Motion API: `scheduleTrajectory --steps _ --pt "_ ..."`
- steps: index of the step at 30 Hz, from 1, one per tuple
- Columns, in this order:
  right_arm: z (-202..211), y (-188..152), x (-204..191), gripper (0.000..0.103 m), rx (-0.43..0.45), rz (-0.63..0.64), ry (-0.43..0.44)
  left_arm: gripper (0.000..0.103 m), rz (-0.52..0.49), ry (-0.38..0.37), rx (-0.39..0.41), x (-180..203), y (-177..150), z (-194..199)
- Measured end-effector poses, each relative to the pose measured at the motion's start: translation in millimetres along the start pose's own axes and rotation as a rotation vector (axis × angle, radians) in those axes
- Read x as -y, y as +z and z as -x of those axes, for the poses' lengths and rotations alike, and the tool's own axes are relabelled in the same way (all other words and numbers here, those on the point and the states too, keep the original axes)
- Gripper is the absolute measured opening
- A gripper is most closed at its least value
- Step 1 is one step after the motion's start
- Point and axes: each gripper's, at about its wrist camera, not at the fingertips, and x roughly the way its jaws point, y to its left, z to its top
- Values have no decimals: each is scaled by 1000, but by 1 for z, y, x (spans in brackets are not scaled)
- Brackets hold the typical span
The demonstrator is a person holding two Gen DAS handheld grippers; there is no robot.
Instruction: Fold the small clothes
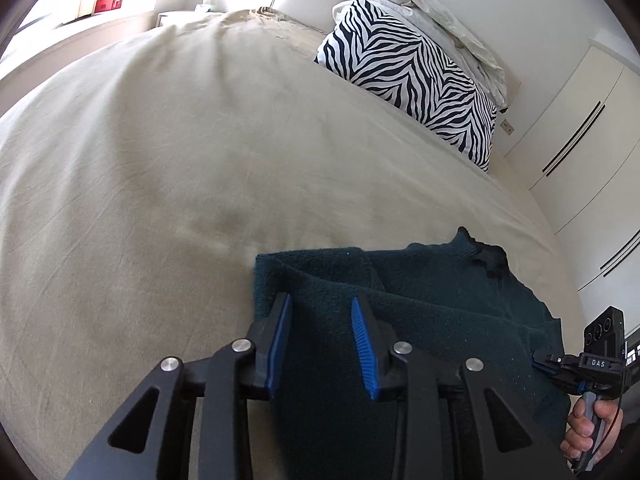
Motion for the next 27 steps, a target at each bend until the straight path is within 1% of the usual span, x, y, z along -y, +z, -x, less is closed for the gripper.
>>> scheduleTrajectory --steps 1,3,4,5,6,7,8,9,10,11,12,13,15,16,17,18,20,22,24,25,27 --pt "5 -2 3 12 18 -9 25 34 -15 2 18 4 -3 10" --pt "20 -7 1 12 59 -5 44 34 -54 -4 80 15 -12 35" --pt "28 -11 0 12 86 2 68 39 -87 -5 95 22 -19 42" --pt "33 -14 -1 13 103 7 88 40 -129 7 94 29 -27 43" --pt "33 -17 0 19 101 13 87 40 -170 36 84 34 -35 40" --pt "30 -19 2 33 86 16 57 40 -194 66 53 36 -42 31" --pt "24 -21 7 35 70 13 38 40 -189 81 1 32 -48 17" --pt "23 -22 13 34 74 25 64 40 -176 75 0 27 -52 12" --pt "25 -22 16 32 80 35 80 40 -164 66 13 25 -52 16" --pt "30 -23 18 32 83 14 81 40 -151 67 11 26 -50 21" --pt "38 -25 18 36 101 -18 69 40 -137 59 16 26 -50 30" --pt "51 -28 17 42 130 -29 55 40 -137 48 26 27 -52 39" --pt "77 -38 12 48 196 -5 39 42 -157 46 38 31 -62 59" --pt "91 -45 10 48 223 6 42 45 -160 37 46 32 -69 71" --pt "105 -52 9 48 247 17 48 51 -157 30 55 32 -78 84" --pt "118 -61 8 50 270 31 46 56 -156 26 58 32 -88 97" --pt "144 -84 7 55 315 63 19 71 -156 12 55 30 -111 121" --pt "168 -113 8 65 351 92 -10 78 -150 -4 34 25 -139 144" --pt "189 -143 13 67 369 100 -44 78 -134 -19 3 17 -165 165" --pt "198 -157 17 68 376 99 -48 78 -118 -26 -12 13 -177 174" --pt "214 -187 27 68 389 87 -50 78 -45 -55 -56 0 -202 189"
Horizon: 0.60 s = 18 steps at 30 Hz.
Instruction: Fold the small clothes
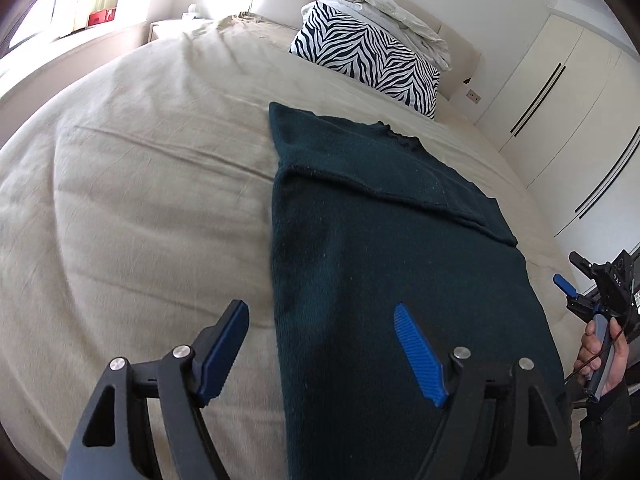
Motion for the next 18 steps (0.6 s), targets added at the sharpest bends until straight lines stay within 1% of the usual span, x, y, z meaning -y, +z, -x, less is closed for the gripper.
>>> scheduleTrajectory --steps 2,4,6,8,10,12,13,18 --pt "17 -23 10 69 0 -10 -15 78 82 -39 -41 -10 -27 10" --pt "29 -42 20 69 -18 -17 -53 76 131 -49 -78 -16 -53 18" --pt "36 -58 27 69 -44 -23 -78 75 140 -46 -92 -16 -73 26" --pt "44 -67 30 69 -51 -16 -83 74 143 -53 -114 -13 -87 31" --pt "51 -73 31 69 -54 -11 -94 72 146 -63 -132 -10 -95 33" --pt "58 -79 30 69 -56 1 -105 67 141 -62 -155 -8 -99 32" --pt "61 -81 30 69 -64 10 -116 63 139 -60 -167 -8 -100 32" --pt "77 -94 30 69 -142 68 -203 53 144 -68 -224 -9 -103 30"
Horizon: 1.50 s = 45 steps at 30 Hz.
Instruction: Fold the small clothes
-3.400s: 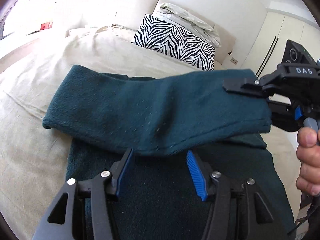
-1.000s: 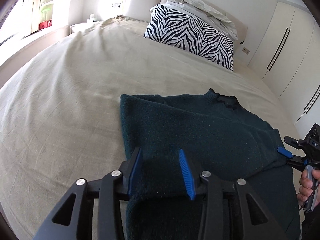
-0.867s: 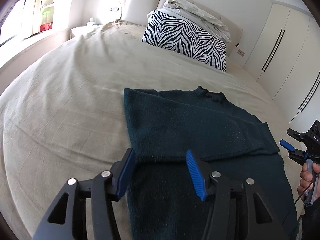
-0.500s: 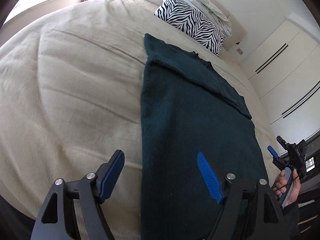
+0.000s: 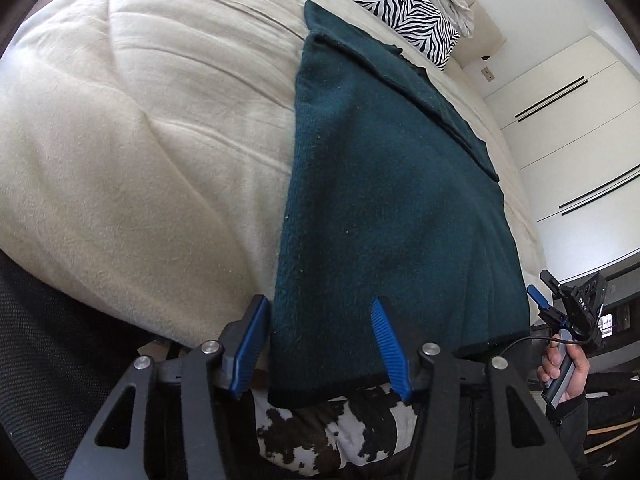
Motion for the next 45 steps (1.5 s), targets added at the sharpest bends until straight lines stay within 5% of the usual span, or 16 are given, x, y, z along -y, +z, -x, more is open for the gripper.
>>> scheduleTrajectory --steps 5,15,25,31,39,45 --pt "18 -8 23 69 -43 -40 -72 22 -11 15 -64 0 0 -7" --pt "17 -19 46 69 -193 -88 -105 10 -44 5 -126 6 1 -16" --pt "-1 -10 53 68 -377 -171 -22 7 -60 -11 -120 6 0 -14" --pt "-16 -20 56 40 -459 -182 16 6 -41 -47 -106 -1 1 -5" --pt "-10 -35 61 11 -392 -195 63 6 -46 -72 -91 -1 1 3" --pt "4 -35 55 7 -296 -187 121 6 -2 -155 -53 -8 2 25"
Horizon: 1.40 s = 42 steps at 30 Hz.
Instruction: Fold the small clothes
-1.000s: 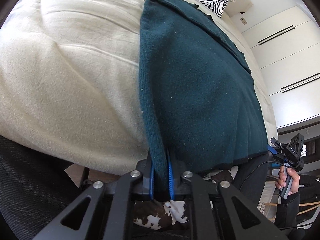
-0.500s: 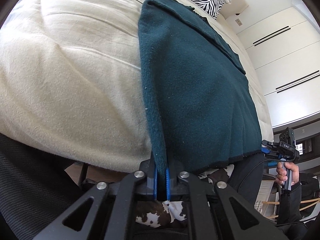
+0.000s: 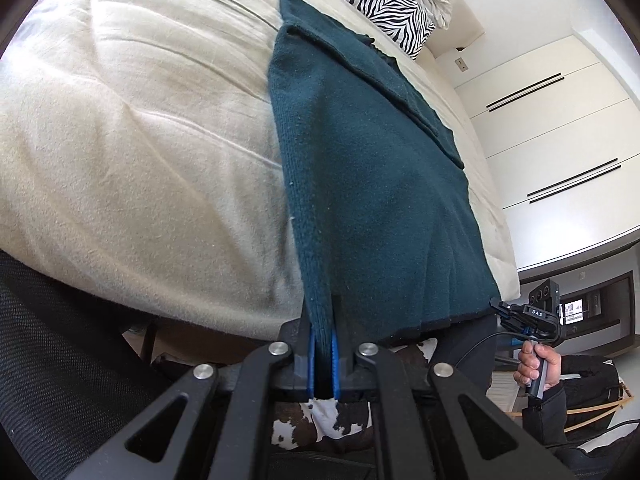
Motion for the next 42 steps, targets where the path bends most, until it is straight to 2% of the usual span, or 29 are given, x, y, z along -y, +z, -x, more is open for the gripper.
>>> scheduleTrajectory --steps 4,9,13,20,32,37,42 --pt "15 4 -16 6 59 24 70 6 26 -72 29 3 6 14" --pt "32 15 -36 6 151 32 221 6 61 -207 73 6 18 27" --pt "28 34 -42 6 181 0 243 6 103 -295 112 13 30 31" --pt "28 68 -63 6 284 -35 357 6 192 -399 197 6 61 37" --pt "27 161 -104 6 425 -20 351 6 195 -417 313 15 156 29" --pt "16 204 -112 6 472 -7 308 6 223 -405 328 12 201 11" --pt "-14 249 -119 6 483 -6 249 6 211 -372 326 18 242 -10"
